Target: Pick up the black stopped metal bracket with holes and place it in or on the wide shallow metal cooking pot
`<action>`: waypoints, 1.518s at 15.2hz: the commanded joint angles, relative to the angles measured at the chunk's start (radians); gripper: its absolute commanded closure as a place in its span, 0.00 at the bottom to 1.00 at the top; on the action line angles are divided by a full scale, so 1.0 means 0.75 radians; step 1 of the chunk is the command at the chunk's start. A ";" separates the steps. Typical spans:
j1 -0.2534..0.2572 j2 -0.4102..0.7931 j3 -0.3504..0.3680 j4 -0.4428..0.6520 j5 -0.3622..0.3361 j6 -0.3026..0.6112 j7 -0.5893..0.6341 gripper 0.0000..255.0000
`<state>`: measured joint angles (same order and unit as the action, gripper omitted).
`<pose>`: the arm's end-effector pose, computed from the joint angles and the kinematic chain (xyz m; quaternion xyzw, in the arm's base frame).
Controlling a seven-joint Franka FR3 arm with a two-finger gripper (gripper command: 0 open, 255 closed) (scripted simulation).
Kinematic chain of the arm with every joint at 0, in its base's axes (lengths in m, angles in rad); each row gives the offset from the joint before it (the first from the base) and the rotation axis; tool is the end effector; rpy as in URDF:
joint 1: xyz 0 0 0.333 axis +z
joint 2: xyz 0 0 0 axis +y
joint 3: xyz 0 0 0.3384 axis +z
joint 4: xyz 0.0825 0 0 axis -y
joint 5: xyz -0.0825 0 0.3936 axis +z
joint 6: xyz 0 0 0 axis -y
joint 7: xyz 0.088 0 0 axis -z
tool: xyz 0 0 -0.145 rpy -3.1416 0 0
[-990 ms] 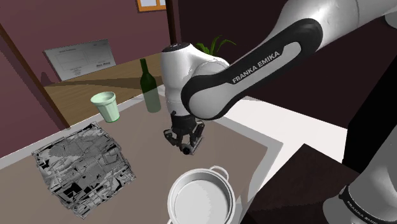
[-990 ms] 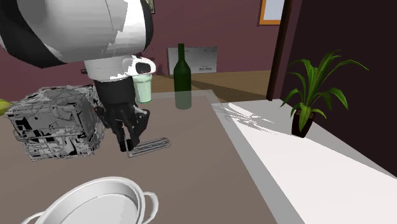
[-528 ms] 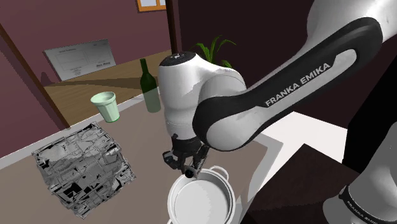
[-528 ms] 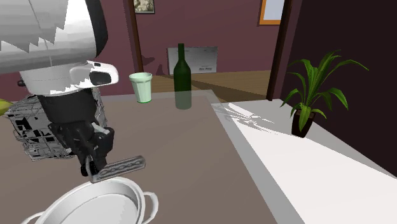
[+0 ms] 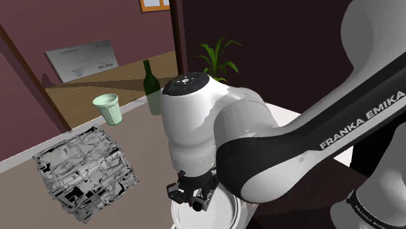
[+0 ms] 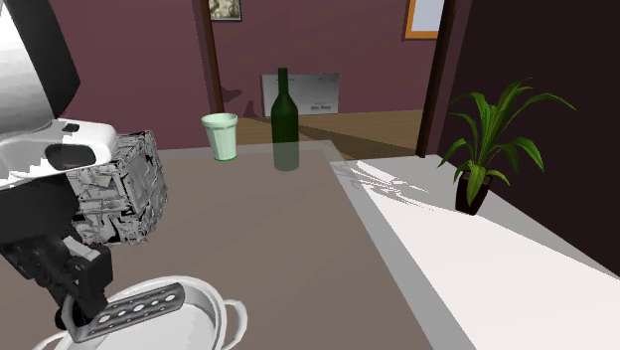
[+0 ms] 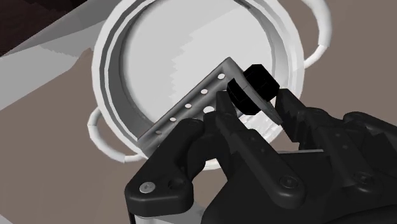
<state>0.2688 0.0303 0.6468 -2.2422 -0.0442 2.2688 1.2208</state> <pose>0.3275 0.4219 0.3356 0.9904 -0.1381 0.0075 0.0026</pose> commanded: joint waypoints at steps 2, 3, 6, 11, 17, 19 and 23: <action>0.005 0.042 0.000 -0.015 -0.036 0.047 0.030 1.00; 0.006 0.056 -0.001 -0.021 -0.048 0.064 0.039 1.00; 0.011 0.099 -0.007 -0.038 -0.088 0.114 0.068 1.00; 0.026 0.176 -0.025 -0.059 -0.164 0.194 0.122 1.00; 0.029 0.189 -0.029 -0.061 -0.176 0.206 0.131 1.00; 0.029 0.189 -0.029 -0.061 -0.176 0.206 0.131 1.00; 0.029 0.190 -0.030 -0.058 -0.177 0.204 0.131 0.00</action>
<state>0.2887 0.1728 0.6226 -2.2899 -0.1770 2.4182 1.3184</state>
